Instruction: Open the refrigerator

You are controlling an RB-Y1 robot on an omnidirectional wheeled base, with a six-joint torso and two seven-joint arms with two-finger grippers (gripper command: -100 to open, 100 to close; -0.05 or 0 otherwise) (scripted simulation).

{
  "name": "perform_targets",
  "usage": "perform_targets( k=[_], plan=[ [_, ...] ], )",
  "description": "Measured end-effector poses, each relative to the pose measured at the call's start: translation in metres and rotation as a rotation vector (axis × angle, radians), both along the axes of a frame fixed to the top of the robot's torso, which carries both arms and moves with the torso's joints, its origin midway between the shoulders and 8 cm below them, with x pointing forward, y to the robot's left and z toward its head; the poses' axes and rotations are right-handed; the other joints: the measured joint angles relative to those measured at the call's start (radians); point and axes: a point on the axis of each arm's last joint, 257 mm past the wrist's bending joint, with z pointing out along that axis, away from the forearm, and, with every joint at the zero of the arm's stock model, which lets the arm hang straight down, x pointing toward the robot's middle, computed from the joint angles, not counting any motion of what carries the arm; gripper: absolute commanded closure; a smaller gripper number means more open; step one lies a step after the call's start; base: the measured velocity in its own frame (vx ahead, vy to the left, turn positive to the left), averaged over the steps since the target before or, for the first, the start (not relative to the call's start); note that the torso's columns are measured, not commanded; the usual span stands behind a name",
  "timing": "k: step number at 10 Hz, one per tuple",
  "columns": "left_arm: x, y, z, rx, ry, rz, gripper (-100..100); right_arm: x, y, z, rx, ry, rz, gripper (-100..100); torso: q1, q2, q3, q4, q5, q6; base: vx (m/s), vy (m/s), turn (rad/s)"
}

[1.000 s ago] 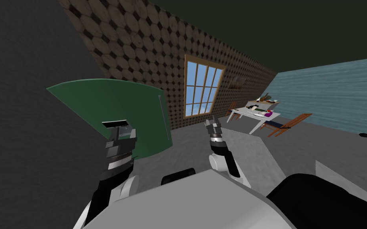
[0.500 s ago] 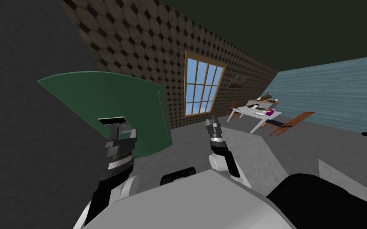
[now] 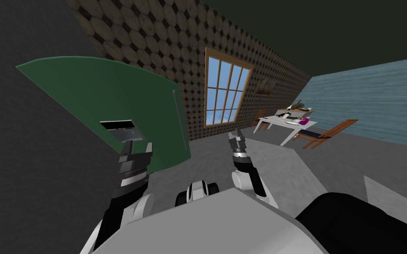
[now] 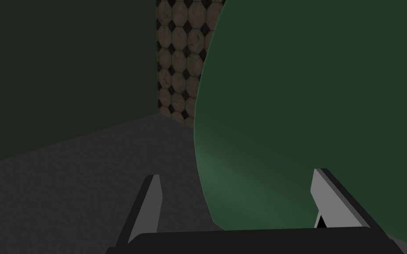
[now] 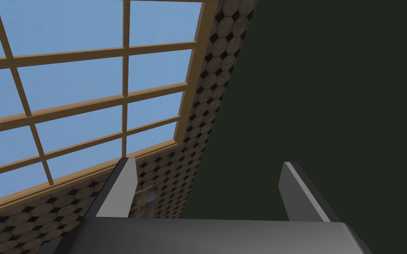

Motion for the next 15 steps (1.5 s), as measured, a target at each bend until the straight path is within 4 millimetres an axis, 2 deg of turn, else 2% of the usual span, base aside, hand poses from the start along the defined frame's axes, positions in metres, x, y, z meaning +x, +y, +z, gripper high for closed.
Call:
perform_targets(
  k=[8,13,15],
  plan=[
    [0.061,-0.016,-0.003,0.020,0.069,-0.129,-100,0.000,0.000,0.000,0.000,0.000,0.000,0,0.000,0.013,-0.025,0.014,0.000,0.000,0.018,-0.012,0.073],
    [0.111,-0.022,-0.006,-0.012,0.121,-0.183,-100,0.000,0.000,0.000,0.000,0.000,0.000,0,0.000,0.013,-0.025,0.014,0.000,0.000,0.025,-0.019,0.080],
    [0.131,-0.025,0.000,-0.031,0.139,-0.203,-100,0.000,0.000,0.000,0.000,0.000,0.000,0,0.000,0.013,-0.025,0.014,0.000,0.000,0.030,-0.024,0.100]
  ],
)
